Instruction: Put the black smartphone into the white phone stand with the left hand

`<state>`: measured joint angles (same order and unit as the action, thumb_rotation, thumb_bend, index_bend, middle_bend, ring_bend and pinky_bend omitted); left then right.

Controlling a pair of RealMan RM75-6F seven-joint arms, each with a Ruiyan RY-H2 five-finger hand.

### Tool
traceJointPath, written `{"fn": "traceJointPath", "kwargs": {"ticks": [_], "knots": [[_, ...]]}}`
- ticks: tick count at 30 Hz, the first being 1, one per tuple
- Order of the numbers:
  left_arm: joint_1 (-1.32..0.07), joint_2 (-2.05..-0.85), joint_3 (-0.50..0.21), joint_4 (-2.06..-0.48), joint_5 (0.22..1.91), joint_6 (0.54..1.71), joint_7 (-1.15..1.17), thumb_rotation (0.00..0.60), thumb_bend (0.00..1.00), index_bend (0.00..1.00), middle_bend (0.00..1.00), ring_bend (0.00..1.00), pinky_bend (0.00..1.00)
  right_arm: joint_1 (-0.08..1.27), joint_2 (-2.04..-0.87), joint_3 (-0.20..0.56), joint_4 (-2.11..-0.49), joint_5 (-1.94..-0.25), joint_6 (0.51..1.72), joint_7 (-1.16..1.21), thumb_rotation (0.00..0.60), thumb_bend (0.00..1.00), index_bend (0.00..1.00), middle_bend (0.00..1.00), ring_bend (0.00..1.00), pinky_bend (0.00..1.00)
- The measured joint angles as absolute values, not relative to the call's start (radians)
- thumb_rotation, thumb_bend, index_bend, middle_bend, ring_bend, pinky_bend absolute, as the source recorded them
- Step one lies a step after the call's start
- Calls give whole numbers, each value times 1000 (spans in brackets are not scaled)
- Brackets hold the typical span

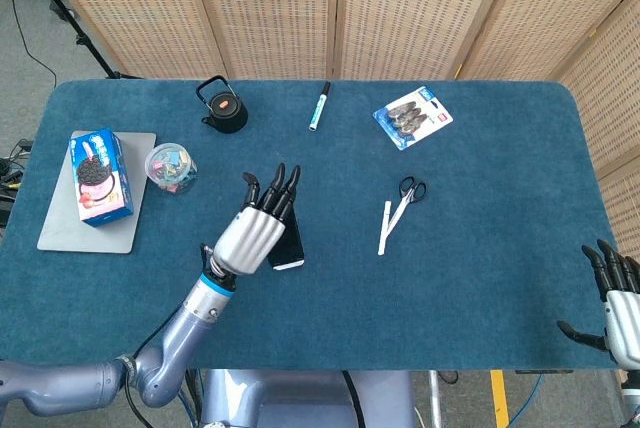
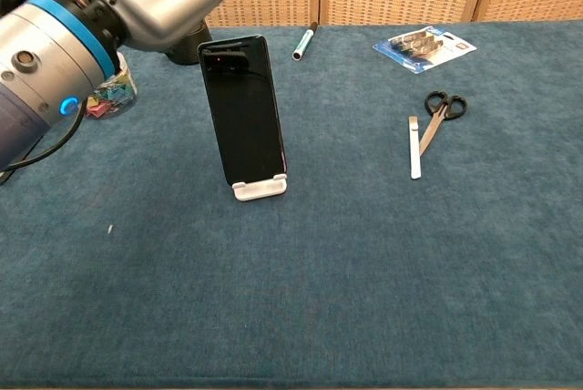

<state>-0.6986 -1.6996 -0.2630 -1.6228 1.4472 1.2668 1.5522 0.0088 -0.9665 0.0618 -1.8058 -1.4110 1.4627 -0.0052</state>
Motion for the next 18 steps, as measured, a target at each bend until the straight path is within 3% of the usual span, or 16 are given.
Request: {"fn": "traceJointPath", "kwargs": {"ticks": [6, 9, 18], "knots": [[-655, -1605, -302, -1719, 1349, 1299, 1471, 600, 0, 162, 0, 0, 168, 8, -967, 62, -1808, -1412, 1467, -9, 600, 0, 0, 0, 0, 0], [-612, -1573, -315, -1736, 1301, 1336, 1390, 600, 0, 106, 0, 0, 97, 7, -966, 61, -1809, -1414, 1470, -9, 600, 0, 0, 0, 0, 0], [-476, -1458, -326, -1791, 1142, 1376, 1063, 600, 0, 70, 0, 0, 40, 9, -979, 61, -1801, -1418, 1472, -36, 600, 0, 0, 0, 0, 0]]}}
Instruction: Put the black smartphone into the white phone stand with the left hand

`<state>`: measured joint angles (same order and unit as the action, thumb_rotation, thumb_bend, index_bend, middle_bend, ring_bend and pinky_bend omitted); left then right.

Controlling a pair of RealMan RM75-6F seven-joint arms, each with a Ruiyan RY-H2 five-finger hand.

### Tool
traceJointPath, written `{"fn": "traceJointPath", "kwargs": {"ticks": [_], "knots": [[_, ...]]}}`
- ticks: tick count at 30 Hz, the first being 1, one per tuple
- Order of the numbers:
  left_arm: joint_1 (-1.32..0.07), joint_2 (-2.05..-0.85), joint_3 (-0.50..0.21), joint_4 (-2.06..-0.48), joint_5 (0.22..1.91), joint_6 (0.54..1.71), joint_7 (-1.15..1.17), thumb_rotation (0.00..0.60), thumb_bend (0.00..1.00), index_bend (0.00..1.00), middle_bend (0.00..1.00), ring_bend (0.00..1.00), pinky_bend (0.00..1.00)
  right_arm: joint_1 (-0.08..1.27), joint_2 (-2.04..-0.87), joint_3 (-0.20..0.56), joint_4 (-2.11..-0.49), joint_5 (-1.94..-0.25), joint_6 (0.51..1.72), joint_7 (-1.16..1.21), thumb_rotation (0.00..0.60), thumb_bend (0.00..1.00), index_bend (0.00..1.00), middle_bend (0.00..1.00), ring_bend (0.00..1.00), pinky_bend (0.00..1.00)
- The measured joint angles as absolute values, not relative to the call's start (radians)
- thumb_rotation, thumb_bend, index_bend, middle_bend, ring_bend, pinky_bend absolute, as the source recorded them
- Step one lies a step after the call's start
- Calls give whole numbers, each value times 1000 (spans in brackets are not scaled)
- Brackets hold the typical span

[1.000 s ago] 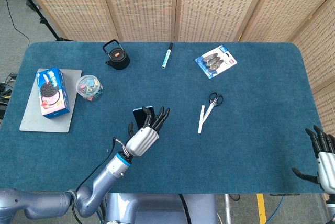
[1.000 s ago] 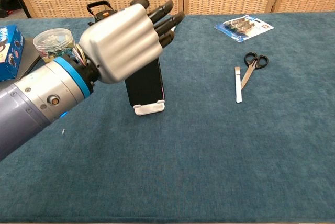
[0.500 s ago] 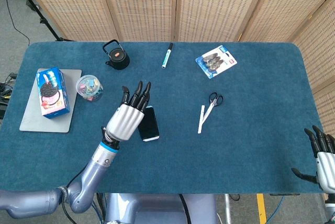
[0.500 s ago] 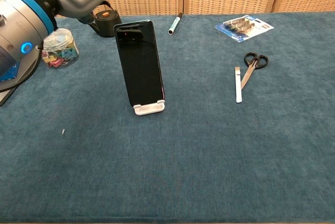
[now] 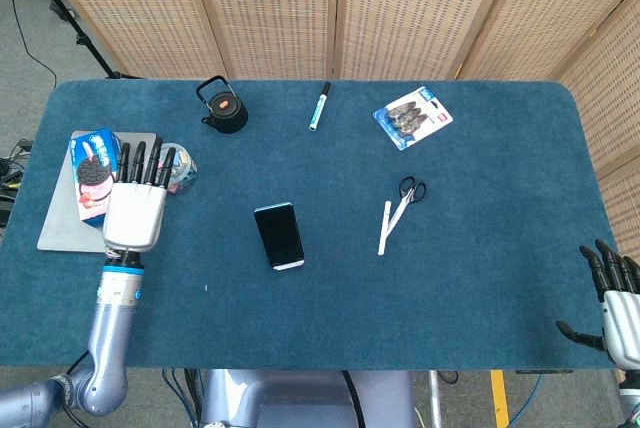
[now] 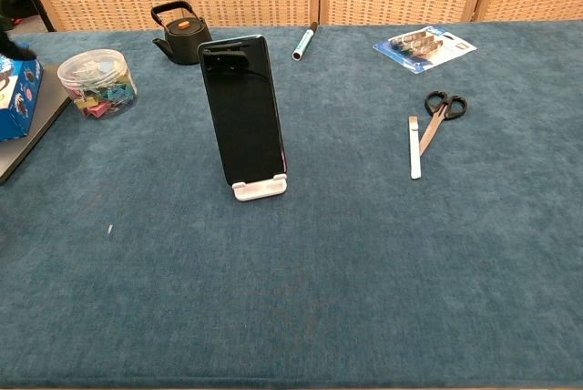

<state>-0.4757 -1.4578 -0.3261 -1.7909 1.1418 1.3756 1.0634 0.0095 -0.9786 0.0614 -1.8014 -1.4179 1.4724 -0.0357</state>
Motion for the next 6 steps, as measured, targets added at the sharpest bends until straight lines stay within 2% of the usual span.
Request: {"fn": "traceJointPath", "kwargs": {"ticks": [6], "knots": [[-381, -1351, -275, -1801, 1164, 1315, 640, 600, 0, 0, 0, 0, 33, 8, -1010, 66, -1788, -1426, 1499, -85, 600, 0, 0, 0, 0, 0]]}}
